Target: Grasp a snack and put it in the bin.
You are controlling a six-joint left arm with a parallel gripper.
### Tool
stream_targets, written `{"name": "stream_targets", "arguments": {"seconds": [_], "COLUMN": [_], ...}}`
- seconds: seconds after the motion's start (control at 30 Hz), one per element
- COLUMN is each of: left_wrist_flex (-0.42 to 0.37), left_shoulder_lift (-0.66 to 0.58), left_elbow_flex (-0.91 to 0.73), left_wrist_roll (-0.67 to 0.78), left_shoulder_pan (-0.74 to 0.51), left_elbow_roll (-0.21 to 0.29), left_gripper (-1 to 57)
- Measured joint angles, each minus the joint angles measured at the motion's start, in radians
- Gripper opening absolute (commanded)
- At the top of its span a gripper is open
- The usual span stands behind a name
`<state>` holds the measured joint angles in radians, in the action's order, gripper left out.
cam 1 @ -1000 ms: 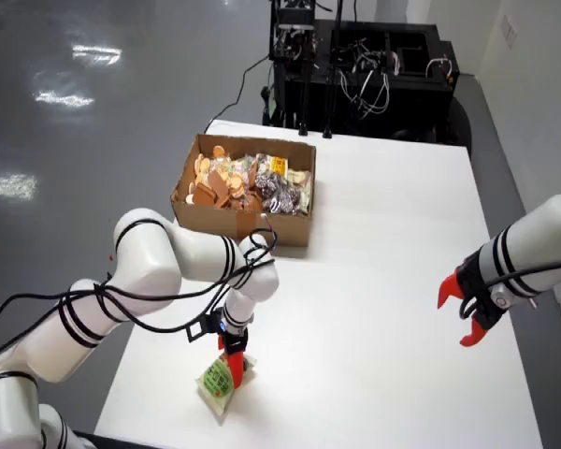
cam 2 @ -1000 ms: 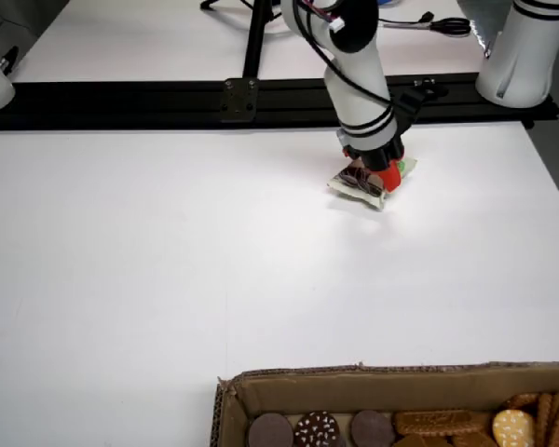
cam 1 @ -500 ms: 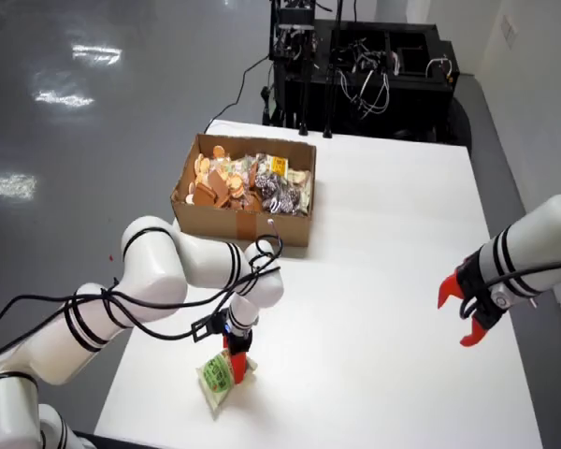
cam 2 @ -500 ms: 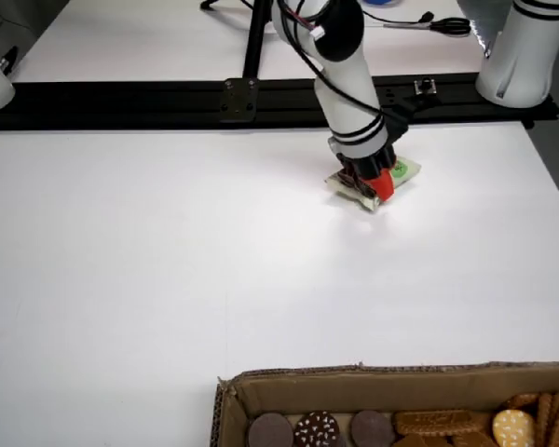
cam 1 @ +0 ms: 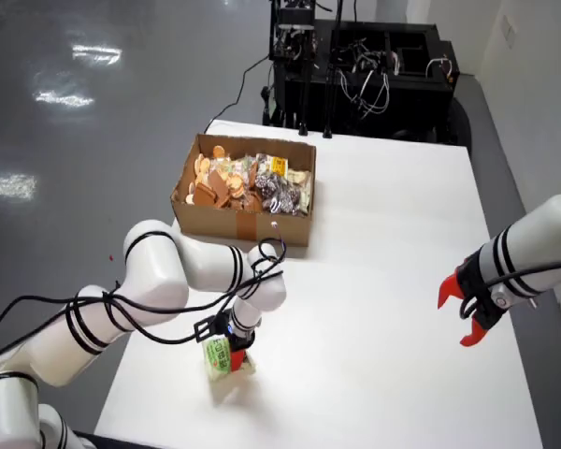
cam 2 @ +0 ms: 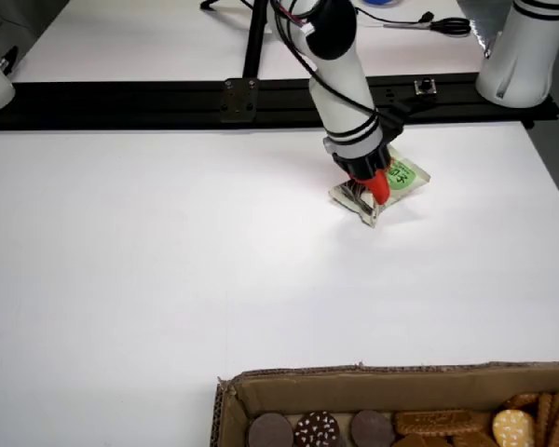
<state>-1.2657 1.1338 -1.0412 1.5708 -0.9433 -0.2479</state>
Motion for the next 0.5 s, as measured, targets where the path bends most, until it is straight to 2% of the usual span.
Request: {"name": "stream_targets", "arguments": {"seconds": [0.3,0.5], "left_wrist_flex": [0.001,0.001], "left_shoulder_lift": [-0.004,-0.028], "left_elbow_flex": [0.016,0.020], "left_wrist_roll": [0.000,0.000], "left_shoulder_pan": [-0.023,-0.042], "left_elbow_roll": [0.007,0.007], "left_gripper": [14.9,8.5]}}
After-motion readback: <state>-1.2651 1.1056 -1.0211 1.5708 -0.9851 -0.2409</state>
